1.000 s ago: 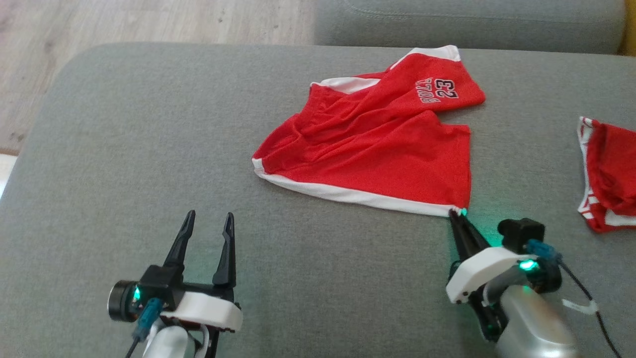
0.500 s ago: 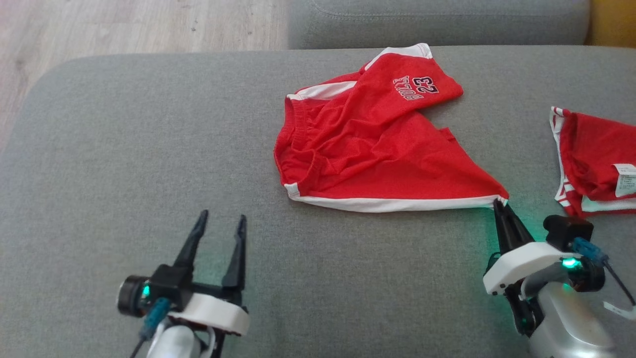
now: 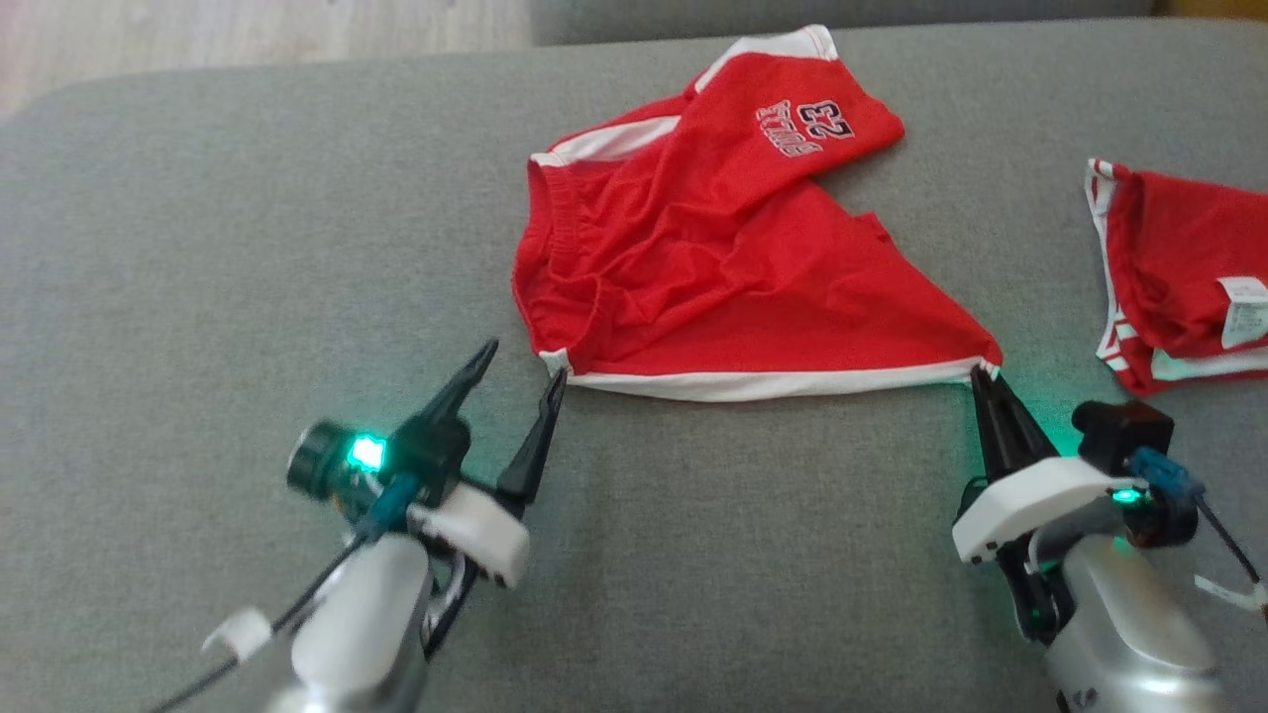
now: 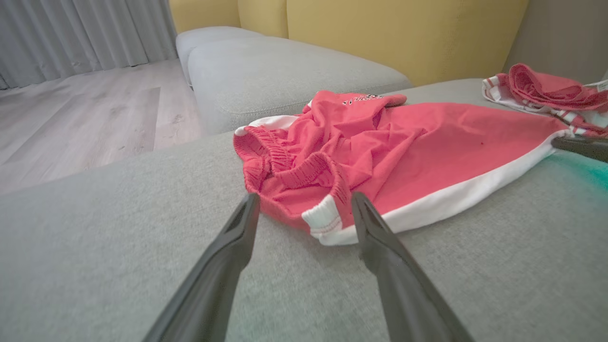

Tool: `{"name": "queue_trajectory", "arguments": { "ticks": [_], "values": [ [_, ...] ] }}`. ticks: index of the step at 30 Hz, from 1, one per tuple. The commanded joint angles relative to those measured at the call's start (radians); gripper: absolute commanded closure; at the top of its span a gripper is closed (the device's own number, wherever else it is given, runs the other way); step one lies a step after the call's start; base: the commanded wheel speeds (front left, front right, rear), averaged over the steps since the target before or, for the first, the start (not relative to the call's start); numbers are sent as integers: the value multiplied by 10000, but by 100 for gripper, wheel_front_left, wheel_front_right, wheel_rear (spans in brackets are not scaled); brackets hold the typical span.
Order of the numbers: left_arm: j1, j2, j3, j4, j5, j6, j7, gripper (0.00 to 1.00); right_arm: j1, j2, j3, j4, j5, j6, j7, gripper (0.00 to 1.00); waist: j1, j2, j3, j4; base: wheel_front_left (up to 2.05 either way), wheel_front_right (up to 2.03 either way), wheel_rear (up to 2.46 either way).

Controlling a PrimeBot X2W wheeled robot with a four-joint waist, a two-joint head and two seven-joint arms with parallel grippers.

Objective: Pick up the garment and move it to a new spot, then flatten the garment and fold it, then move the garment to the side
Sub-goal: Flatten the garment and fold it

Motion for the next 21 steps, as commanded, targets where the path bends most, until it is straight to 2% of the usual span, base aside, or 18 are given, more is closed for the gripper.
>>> {"name": "queue_trajectory", "arguments": {
  "ticks": [1, 6, 13, 21],
  "values": [
    [-431, 235, 229, -175, 120, -39, 8, 0, -293, -80, 216, -309, -37, -7, -139, 100, -1, 0, 100, -82, 0, 0, 0],
    [-1469, 585, -836, 713, 168, -54, 148, 0, -431, -66, 338, -355, -21, -7, -139, 100, -1, 0, 282, -259, 0, 0, 0],
    [-2558, 1304, -2761, 1662, -512, -57, 440, 0, -588, 29, 488, -314, 8, -7, -139, 100, -1, 0, 355, -473, 0, 0, 0],
    [-3185, 1611, -3964, 2116, -1281, -58, 580, 0, -639, 79, 512, -303, 35, -7, -139, 100, -1, 0, 378, -565, 0, 0, 0]
  ]
}}
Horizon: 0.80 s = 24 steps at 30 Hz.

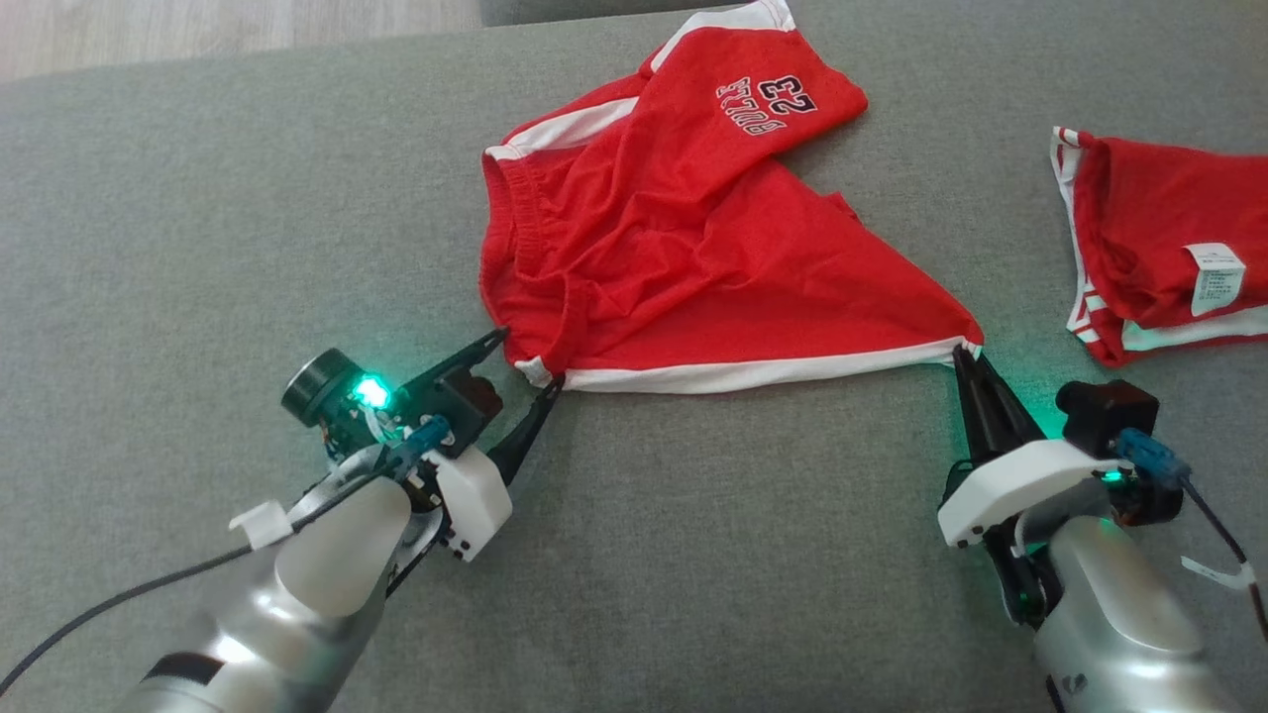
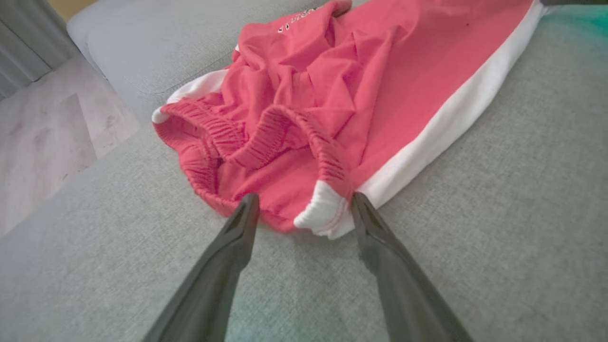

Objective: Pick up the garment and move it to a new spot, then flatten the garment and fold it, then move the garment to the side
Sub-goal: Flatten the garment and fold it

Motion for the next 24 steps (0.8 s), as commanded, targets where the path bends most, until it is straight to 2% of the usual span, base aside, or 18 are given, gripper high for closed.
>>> {"name": "queue_trajectory", "arguments": {
  "ticks": [1, 2, 3, 4, 5, 10, 17, 24],
  "values": [
    [-518, 347, 62, -76, -230, 18, 66, 0, -337, 26, 196, -210, 35, -7, -139, 100, 0, 0, 11, -14, 0, 0, 0],
    [-574, 364, -93, -31, -348, 18, 142, 22, -344, 29, 198, -208, 39, -7, -139, 100, 0, 0, 21, -23, 0, 0, 0],
    [-629, 383, -231, 4, -475, 18, 199, 57, -352, 30, 202, -208, 42, -7, -139, 100, 0, 0, 33, -27, 0, 0, 0],
    [-678, 404, -358, 32, -609, 18, 242, 84, -359, 31, 204, -211, 47, -7, -139, 100, 0, 0, 40, -30, 0, 0, 0],
    [-725, 428, -482, 48, -733, 18, 263, 100, -365, 29, 204, -214, 52, -7, -139, 100, 0, 0, 46, -31, 0, 0, 0],
    [-882, 531, -914, 103, -1333, 18, 199, 100, -385, 15, 180, -237, 65, -7, -139, 100, 0, 0, 47, -3, 0, 0, 0],
    [-937, 614, -677, -42, -2169, 18, -308, 100, -447, -150, 345, -623, 7, -7, -139, 100, 0, 0, -239, 76, 0, 0, 0],
    [-971, 982, -275, -718, -2414, 124, -607, 100, -531, -479, 662, -1951, -260, -7, -139, 100, 0, 0, -1046, -31, 0, 0, 0]
  ]
}}
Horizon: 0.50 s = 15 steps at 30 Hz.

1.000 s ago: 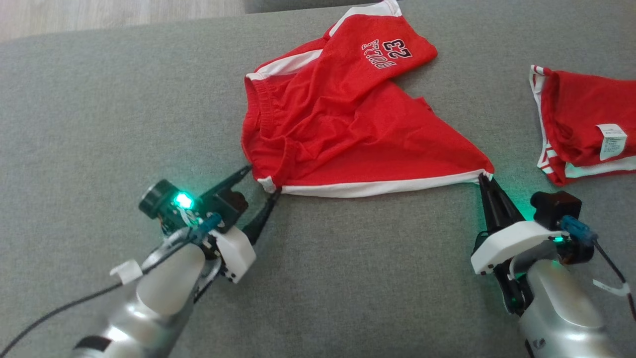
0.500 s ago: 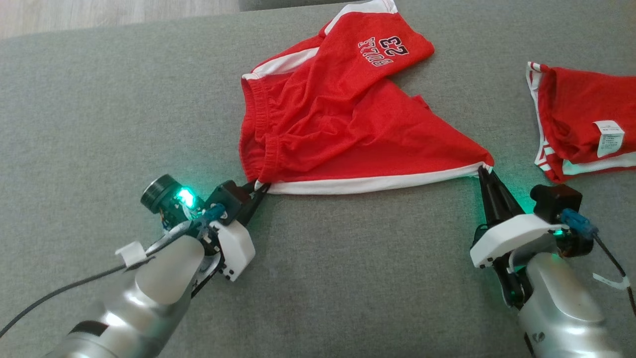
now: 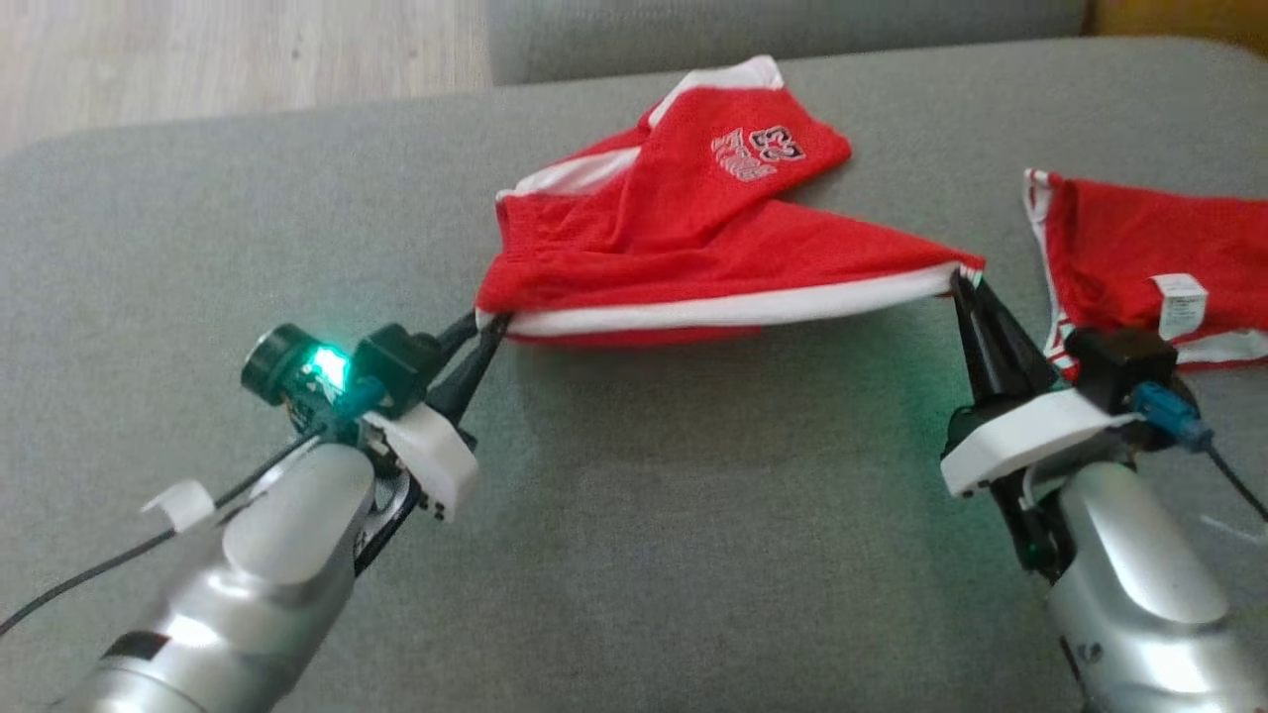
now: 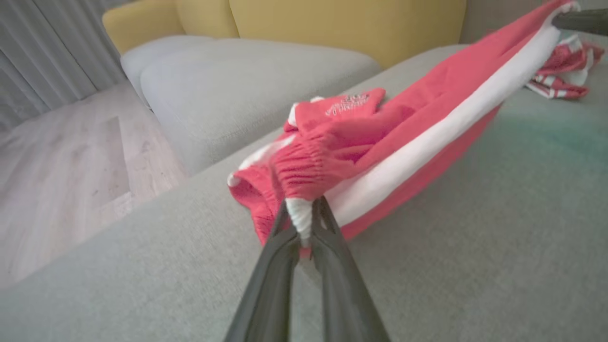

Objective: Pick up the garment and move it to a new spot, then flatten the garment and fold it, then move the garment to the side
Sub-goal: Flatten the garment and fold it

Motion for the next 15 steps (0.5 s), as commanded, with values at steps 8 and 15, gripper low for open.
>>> {"name": "queue_trajectory", "arguments": {
  "ticks": [8, 15],
  "values": [
    [-855, 1114, 1240, -2221, -354, 470, -213, 100, -882, -1033, 670, -1907, -163, -7, -32, 100, 0, 0, -1349, -294, 0, 0, 0],
    [-1068, 2140, 1785, -4695, -522, 1000, 579, 100, -1485, -2027, 784, -3792, -116, -7, 1101, 100, 0, 0, -1945, -443, 0, 0, 0]
  ]
}}
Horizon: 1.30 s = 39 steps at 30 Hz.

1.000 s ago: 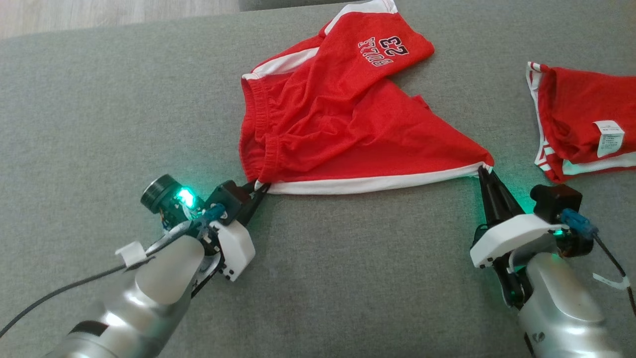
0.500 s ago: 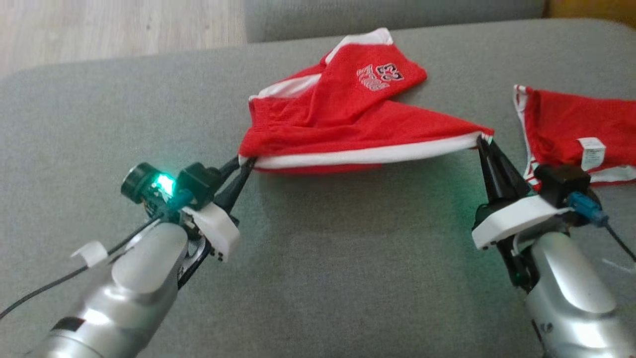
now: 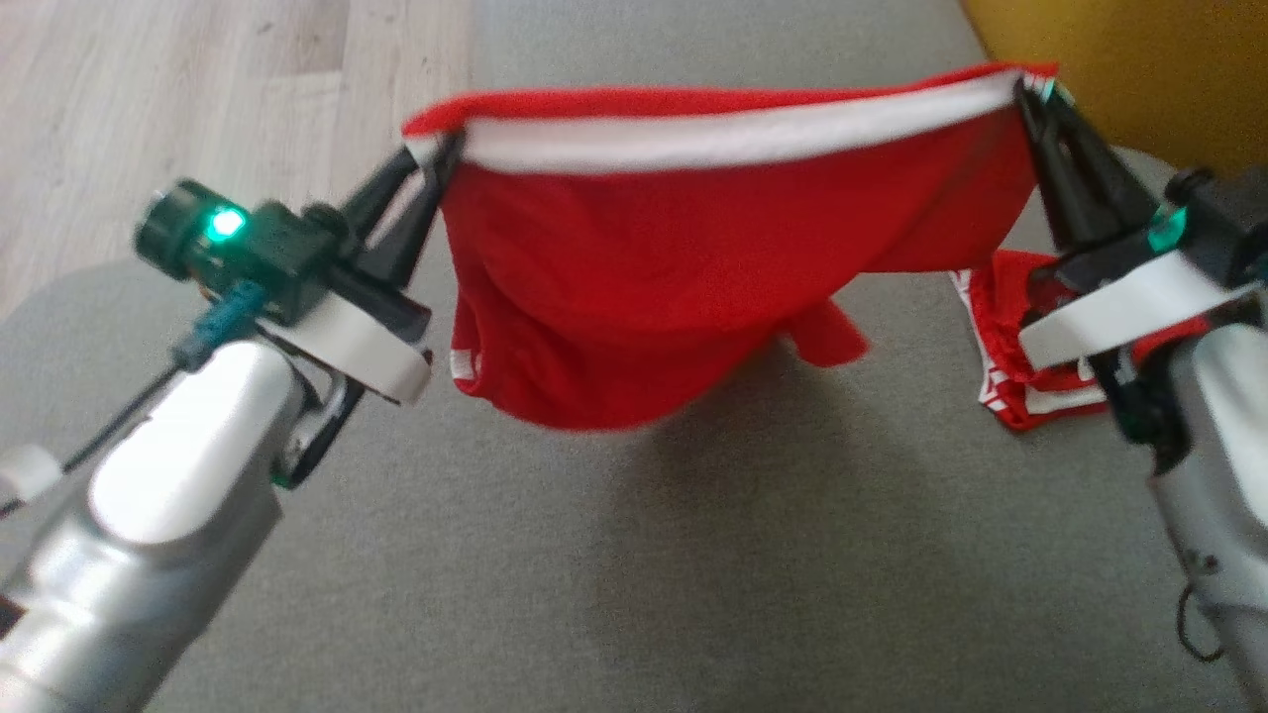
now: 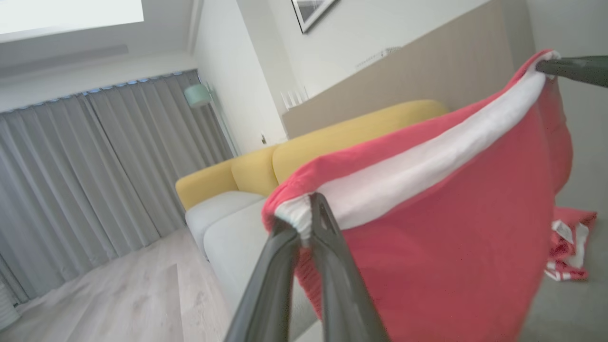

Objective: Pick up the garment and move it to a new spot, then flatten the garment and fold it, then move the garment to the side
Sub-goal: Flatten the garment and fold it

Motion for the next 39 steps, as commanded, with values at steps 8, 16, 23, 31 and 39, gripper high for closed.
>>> {"name": "queue_trajectory", "arguments": {
  "ticks": [8, 16, 23, 31, 39],
  "values": [
    [-285, 1630, 1244, -3734, -611, 999, 1582, 100, 194, -546, -589, -3094, 111, -7, 1922, 100, 2, 0, -130, -165, 0, 0, 0],
    [-530, 1798, 1399, -4064, -1153, 978, 2418, 100, -171, -642, -475, -3786, 118, -7, 2872, 100, 2, 0, 961, -151, 0, 0, 0],
    [-2684, 1284, 1313, -2001, -957, 186, 2781, 100, -2724, -792, 495, -2328, 188, -7, 2822, 100, 2, 0, 2548, 25, 0, 0, 0],
    [-6045, 324, 1774, 1731, -398, -220, 1344, 100, -7189, -321, 1472, 1960, 73, -7, 1006, 100, 2, 0, 3670, 181, 0, 0, 0],
    [-6417, -564, 1013, 3846, -121, -712, 47, 100, -7658, 615, 1920, 5224, 159, -7, -559, 100, 2, 0, 3970, 435, 0, 0, 0]
  ]
}}
